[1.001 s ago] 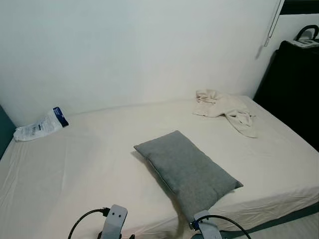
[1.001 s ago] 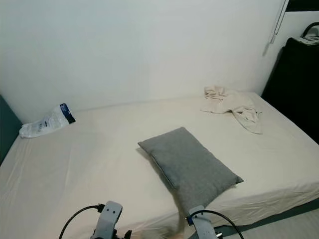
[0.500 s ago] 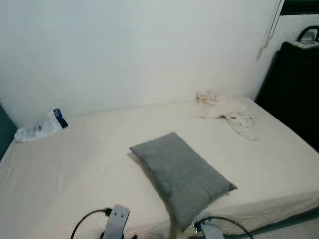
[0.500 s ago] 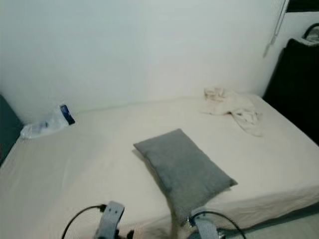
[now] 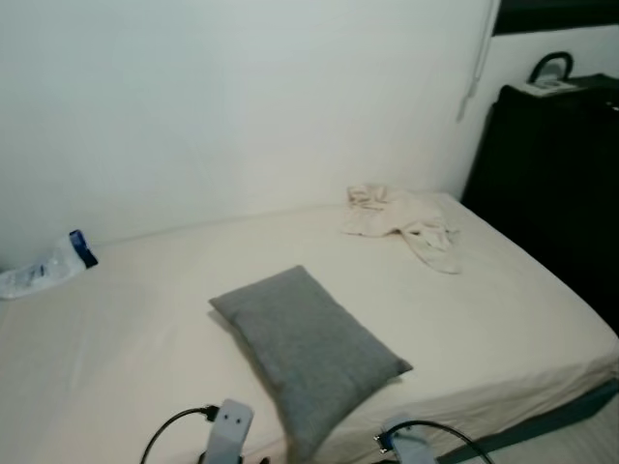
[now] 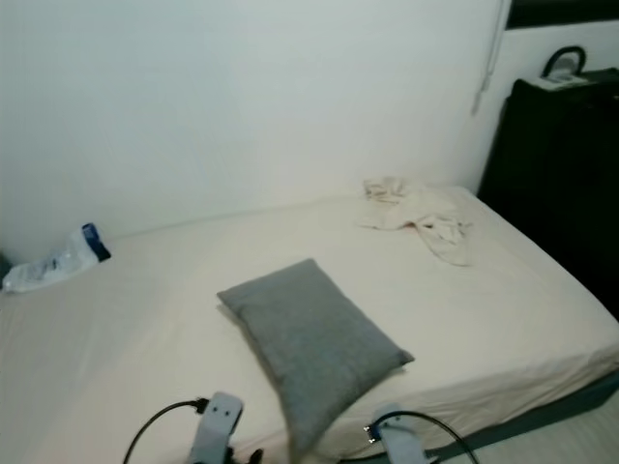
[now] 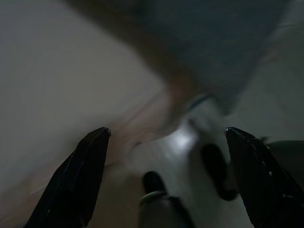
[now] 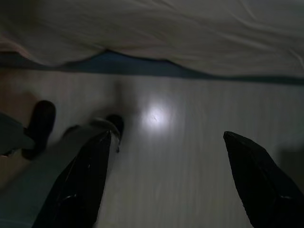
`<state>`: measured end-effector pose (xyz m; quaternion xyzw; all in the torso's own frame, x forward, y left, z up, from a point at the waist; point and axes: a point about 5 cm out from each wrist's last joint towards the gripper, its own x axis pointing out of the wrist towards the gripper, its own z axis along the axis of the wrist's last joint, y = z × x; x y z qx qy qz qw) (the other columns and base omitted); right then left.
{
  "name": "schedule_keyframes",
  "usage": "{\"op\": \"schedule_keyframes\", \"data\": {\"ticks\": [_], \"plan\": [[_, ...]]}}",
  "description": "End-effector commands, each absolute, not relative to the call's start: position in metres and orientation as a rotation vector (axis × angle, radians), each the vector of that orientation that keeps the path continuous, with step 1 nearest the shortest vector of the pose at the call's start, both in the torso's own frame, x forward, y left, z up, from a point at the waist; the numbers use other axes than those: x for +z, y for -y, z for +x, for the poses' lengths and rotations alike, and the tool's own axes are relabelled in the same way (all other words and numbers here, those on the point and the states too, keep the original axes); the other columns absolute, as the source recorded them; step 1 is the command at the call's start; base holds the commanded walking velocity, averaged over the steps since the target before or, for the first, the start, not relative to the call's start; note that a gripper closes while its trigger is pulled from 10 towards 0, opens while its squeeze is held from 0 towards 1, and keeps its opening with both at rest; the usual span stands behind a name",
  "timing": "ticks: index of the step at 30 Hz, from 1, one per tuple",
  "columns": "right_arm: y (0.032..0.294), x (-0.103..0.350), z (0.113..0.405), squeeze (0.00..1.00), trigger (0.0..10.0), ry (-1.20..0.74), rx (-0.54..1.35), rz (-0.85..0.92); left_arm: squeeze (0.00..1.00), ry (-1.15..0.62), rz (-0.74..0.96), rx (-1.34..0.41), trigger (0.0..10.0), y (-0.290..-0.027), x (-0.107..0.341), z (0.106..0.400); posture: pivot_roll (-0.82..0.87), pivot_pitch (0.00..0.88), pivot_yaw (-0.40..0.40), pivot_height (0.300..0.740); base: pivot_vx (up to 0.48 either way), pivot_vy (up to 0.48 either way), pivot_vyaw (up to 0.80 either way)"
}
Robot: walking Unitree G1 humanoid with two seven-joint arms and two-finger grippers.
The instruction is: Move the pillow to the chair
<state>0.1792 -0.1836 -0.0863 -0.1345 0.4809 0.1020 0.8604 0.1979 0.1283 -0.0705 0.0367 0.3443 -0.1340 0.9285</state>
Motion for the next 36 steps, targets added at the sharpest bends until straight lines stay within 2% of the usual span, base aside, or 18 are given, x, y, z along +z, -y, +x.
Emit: {"op": "schedule_keyframes", "data": {"ticks": [1,9,17,24,30,36], "plan": [[0.176,-0.087,0.18,0.0,10.0,-1.006,0.232,-0.273,0.0,-0.718,0.077,-0.26,10.0,-0.134,-0.072,0.196,-0.04,0.0,0.006,0.74,0.0,0.0,0.0],[0.176,-0.086,0.181,0.0,10.0,-1.007,0.234,-0.269,0.0,-0.718,0.082,-0.267,10.0,-0.133,-0.072,0.196,-0.05,0.0,0.008,0.74,0.0,0.0,0.0],[0.175,-0.086,0.181,0.0,10.0,-1.005,0.236,-0.266,0.0,-0.717,0.09,-0.27,10.0,-0.132,-0.071,0.197,-0.04,0.0,0.009,0.74,0.0,-0.442,0.0],[0.173,-0.086,0.182,0.0,10.0,-1.004,0.239,-0.263,0.0,-0.716,0.06,-0.234,10.0,-0.134,-0.07,0.201,-0.04,0.0,0.01,0.74,0.0,0.0,0.0],[0.173,-0.086,0.182,0.0,10.0,-1.004,0.24,-0.262,0.0,-0.731,-0.056,-0.172,10.0,-0.135,-0.069,0.205,-0.04,0.0,0.009,0.74,0.0,0.0,0.0],[0.175,-0.086,0.182,0.0,10.0,-1.003,0.213,-0.273,0.0,-0.762,-0.275,-0.051,10.0,-0.141,-0.067,0.212,-0.04,0.0,0.007,0.74,0.0,0.0,0.0]]}}
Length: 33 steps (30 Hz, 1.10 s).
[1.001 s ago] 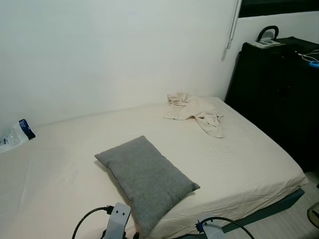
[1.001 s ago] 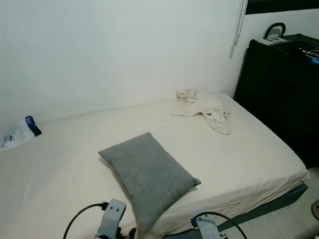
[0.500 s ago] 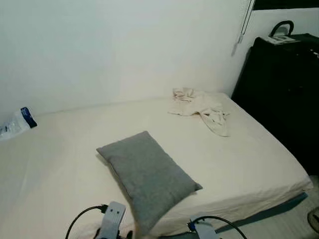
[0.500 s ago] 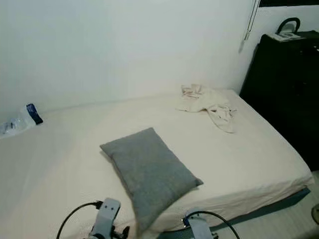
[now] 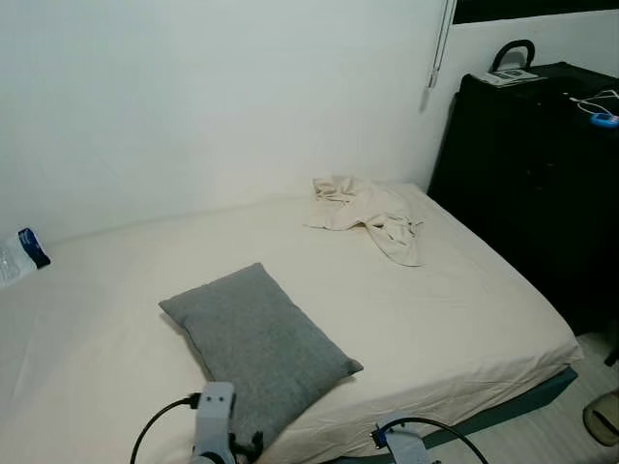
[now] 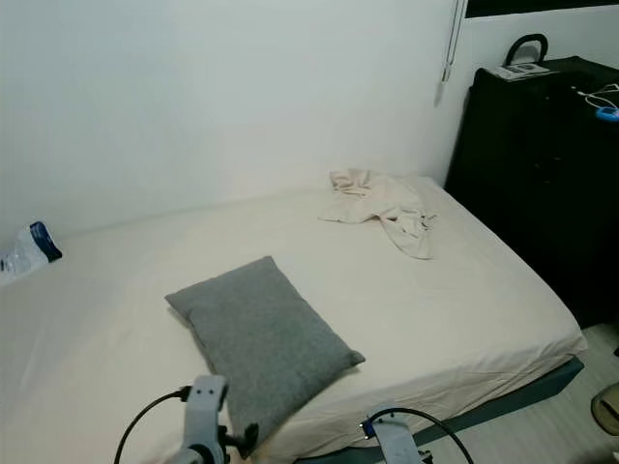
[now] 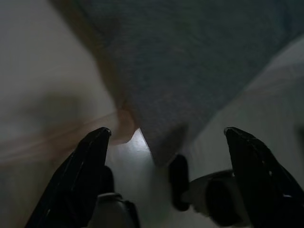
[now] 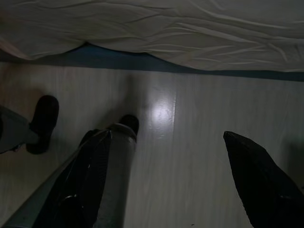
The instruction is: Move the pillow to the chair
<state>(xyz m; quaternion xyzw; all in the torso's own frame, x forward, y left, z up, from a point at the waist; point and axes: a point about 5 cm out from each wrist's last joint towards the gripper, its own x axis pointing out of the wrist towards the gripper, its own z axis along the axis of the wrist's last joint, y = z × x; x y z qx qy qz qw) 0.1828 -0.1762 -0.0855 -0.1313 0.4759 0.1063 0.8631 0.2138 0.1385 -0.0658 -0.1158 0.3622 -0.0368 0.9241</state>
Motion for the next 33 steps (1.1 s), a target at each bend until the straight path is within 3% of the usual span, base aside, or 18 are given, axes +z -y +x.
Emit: {"op": "schedule_keyframes", "data": {"ticks": [1,8,15,23,33], "plan": [[0.175,-0.086,0.182,0.0,10.0,-1.003,0.213,-0.273,0.0,-0.762,-0.275,-0.051,10.0,-0.141,-0.067,0.212,-0.04,0.0,0.007,0.74,0.0,0.0,0.0],[0.184,-0.083,0.187,0.0,10.0,-0.987,0.148,-0.226,0.0,-0.796,-0.57,0.13,10.0,-0.153,-0.07,0.213,-0.05,0.0,0.01,0.74,0.0,0.0,0.0],[0.2,-0.078,0.192,0.0,10.0,-0.97,0.089,-0.206,0.0,-0.852,-0.775,0.132,10.0,-0.15,-0.077,0.2,-0.05,0.0,0.009,0.725,0.0,0.0,0.0],[0.201,-0.073,0.202,0.0,10.0,-0.939,0.083,-0.167,0.0,-0.811,-0.915,0.025,10.0,-0.133,-0.07,0.208,-0.05,0.0,0.008,0.69,0.0,0.0,0.0],[0.195,-0.067,0.212,0.0,10.0,-0.887,0.091,-0.161,0.0,-0.799,-0.869,-0.016,10.0,-0.132,-0.066,0.213,-0.05,0.0,0.009,0.655,0.0,0.0,0.0]]}}
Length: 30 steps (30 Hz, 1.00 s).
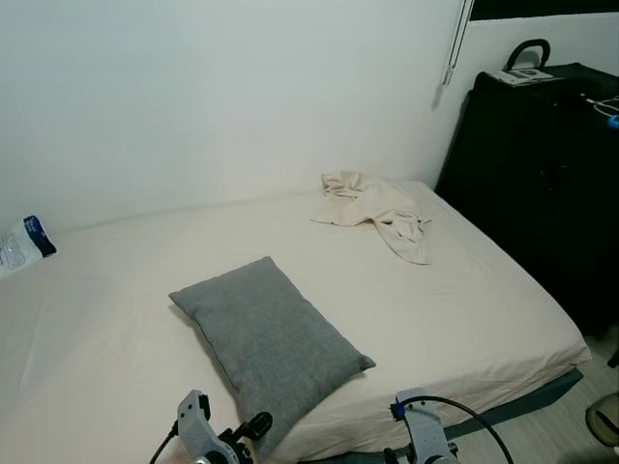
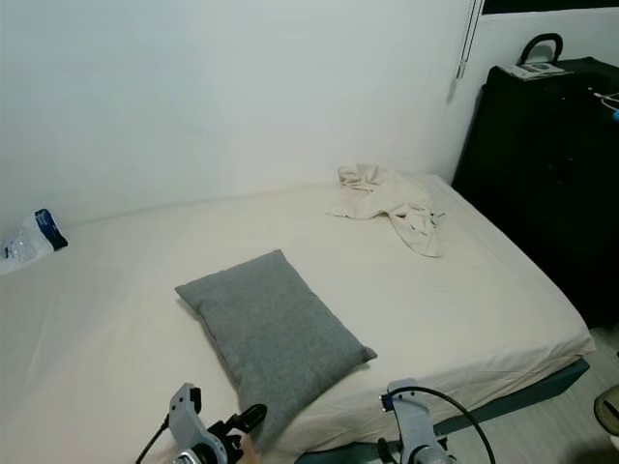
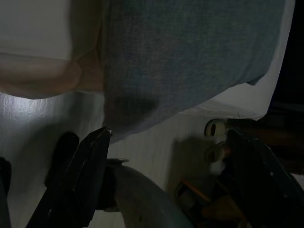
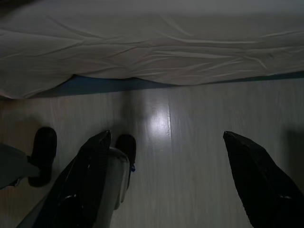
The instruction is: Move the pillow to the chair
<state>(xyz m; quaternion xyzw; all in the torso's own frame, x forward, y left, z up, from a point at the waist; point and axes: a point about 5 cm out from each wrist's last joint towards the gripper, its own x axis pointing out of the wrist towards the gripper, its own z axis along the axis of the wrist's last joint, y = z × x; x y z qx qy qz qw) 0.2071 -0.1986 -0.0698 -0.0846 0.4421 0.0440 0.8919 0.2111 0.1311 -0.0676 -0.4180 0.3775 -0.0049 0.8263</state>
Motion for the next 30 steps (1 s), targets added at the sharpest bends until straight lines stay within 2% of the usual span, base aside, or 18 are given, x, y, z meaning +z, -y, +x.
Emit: {"op": "schedule_keyframes", "data": {"ticks": [1,14,18,28,30], "plan": [[0.195,-0.067,0.213,0.0,10.0,-0.884,0.09,-0.158,0.0,-0.795,-0.865,-0.019,10.0,-0.132,-0.066,0.214,-0.05,0.0,0.008,0.655,0.0,0.0,0.0],[0.192,-0.064,0.218,0.0,10.0,-0.865,0.109,-0.152,0.0,-0.769,-0.826,0.001,10.0,-0.132,-0.06,0.225,-0.06,0.0,0.001,0.617,0.0,0.0,0.0],[0.192,-0.063,0.218,0.0,10.0,-0.853,0.113,-0.147,0.0,-0.759,-0.836,-0.01,10.0,-0.128,-0.058,0.228,-0.06,0.0,0.004,0.617,0.0,0.0,0.0],[0.192,-0.064,0.217,0.0,10.0,-0.85,0.114,-0.141,0.0,-0.747,-0.902,-0.035,10.0,-0.115,-0.053,0.234,-0.07,0.0,0.007,0.617,0.0,0.0,0.0],[0.191,-0.065,0.216,0.0,10.0,-0.856,0.118,-0.144,0.0,-0.722,-0.98,-0.057,10.0,-0.11,-0.048,0.241,-0.07,0.0,0.007,0.617,0.0,0.0,0.0]]}}
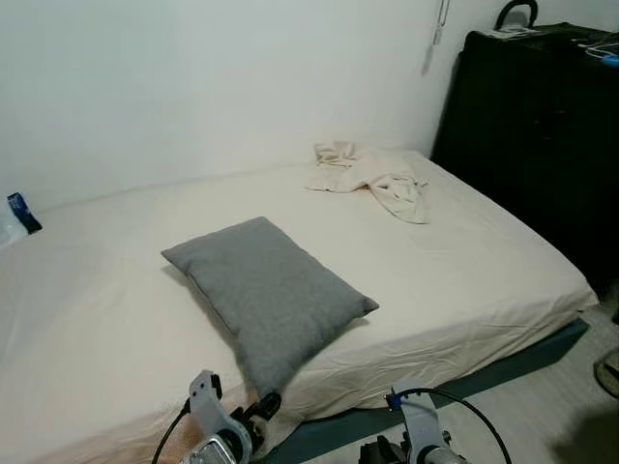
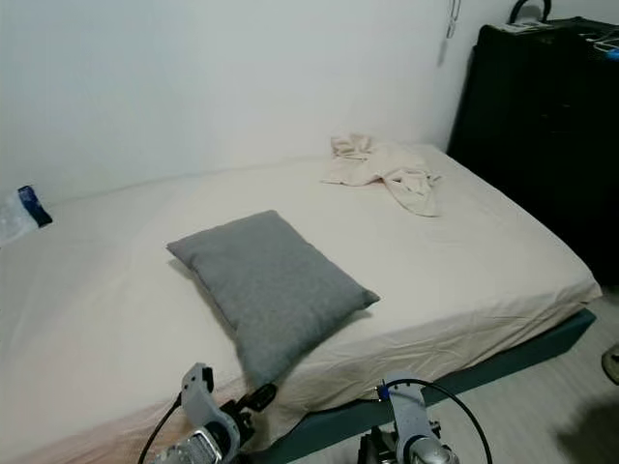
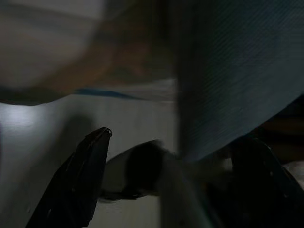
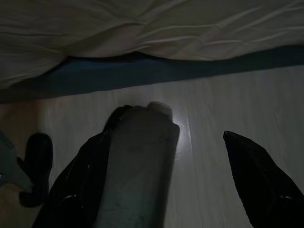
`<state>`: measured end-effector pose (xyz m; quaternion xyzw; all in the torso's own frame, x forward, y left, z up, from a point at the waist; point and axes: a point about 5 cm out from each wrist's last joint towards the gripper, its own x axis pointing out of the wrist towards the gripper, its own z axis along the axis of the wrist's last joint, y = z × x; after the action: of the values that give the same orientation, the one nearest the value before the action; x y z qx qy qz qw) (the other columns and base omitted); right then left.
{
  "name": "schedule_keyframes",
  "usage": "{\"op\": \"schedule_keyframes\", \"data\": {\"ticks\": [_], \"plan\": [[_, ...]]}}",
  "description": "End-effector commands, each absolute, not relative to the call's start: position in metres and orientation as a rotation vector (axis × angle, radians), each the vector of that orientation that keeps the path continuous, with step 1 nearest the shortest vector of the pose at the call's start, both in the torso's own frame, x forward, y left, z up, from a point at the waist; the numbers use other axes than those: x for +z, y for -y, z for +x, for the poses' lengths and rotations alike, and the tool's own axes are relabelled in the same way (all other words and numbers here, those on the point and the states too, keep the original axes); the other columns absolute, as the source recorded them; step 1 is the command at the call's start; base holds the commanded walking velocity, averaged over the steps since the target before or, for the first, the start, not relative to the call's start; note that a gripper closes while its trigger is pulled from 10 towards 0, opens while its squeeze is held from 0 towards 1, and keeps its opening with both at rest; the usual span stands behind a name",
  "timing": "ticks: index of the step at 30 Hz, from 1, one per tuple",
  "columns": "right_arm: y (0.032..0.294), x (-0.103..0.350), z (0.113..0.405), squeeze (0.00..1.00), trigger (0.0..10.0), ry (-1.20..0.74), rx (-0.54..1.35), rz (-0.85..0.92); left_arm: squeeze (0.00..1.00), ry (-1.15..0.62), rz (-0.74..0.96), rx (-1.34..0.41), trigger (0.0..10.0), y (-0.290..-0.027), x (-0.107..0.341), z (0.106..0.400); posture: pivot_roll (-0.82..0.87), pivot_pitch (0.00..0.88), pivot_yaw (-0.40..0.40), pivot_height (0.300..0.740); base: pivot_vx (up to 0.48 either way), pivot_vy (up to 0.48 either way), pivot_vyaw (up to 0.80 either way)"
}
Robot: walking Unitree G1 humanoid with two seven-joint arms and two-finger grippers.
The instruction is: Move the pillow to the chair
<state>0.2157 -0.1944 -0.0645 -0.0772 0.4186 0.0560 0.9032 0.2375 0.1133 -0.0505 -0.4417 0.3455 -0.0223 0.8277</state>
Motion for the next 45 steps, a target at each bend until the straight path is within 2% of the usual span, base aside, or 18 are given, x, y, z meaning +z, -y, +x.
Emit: {"op": "schedule_keyframes", "data": {"ticks": [1,3,9,13,23,31,42,45], "plan": [[0.191,-0.065,0.216,0.0,10.0,-0.856,0.118,-0.144,0.0,-0.722,-0.98,-0.057,10.0,-0.11,-0.048,0.241,-0.07,0.0,0.007,0.617,0.0,0.0,0.0],[0.19,-0.067,0.213,0.0,10.0,-0.884,0.13,-0.158,0.0,-0.691,-1.103,-0.146,10.0,-0.1,-0.039,0.248,-0.07,0.0,0.005,0.607,0.0,0.0,0.0],[0.189,-0.067,0.213,0.0,10.0,-0.87,0.141,-0.164,0.0,-0.687,-1.157,-0.285,10.0,-0.09,-0.034,0.245,-0.07,0.0,0.004,0.592,0.0,0.0,0.0],[0.189,-0.067,0.213,0.0,10.0,-0.871,0.139,-0.163,0.0,-0.691,-1.157,-0.276,10.0,-0.092,-0.036,0.243,-0.07,0.0,0.004,0.592,0.0,0.0,0.0],[0.189,-0.066,0.215,0.0,10.0,-0.863,0.135,-0.167,0.0,-0.623,-1.143,-0.1,10.0,-0.106,-0.035,0.252,-0.07,0.0,0.008,0.592,0.0,0.0,0.0],[0.186,-0.066,0.214,0.0,10.0,-0.863,0.142,-0.167,0.0,-0.523,-1.25,-0.131,10.0,-0.11,-0.021,0.267,-0.07,0.0,0.012,0.592,0.0,0.0,0.0],[0.185,-0.067,0.213,0.0,10.0,-0.867,0.14,-0.162,0.0,-0.458,-1.354,-0.249,10.0,-0.109,-0.014,0.266,-0.06,0.0,0.016,0.592,0.0,0.0,0.0],[0.184,-0.068,0.212,0.0,10.0,-0.87,0.142,-0.162,0.0,-0.416,-1.374,-0.234,10.0,-0.116,-0.013,0.266,-0.06,0.0,0.016,0.592,0.0,0.0,0.0]]}}
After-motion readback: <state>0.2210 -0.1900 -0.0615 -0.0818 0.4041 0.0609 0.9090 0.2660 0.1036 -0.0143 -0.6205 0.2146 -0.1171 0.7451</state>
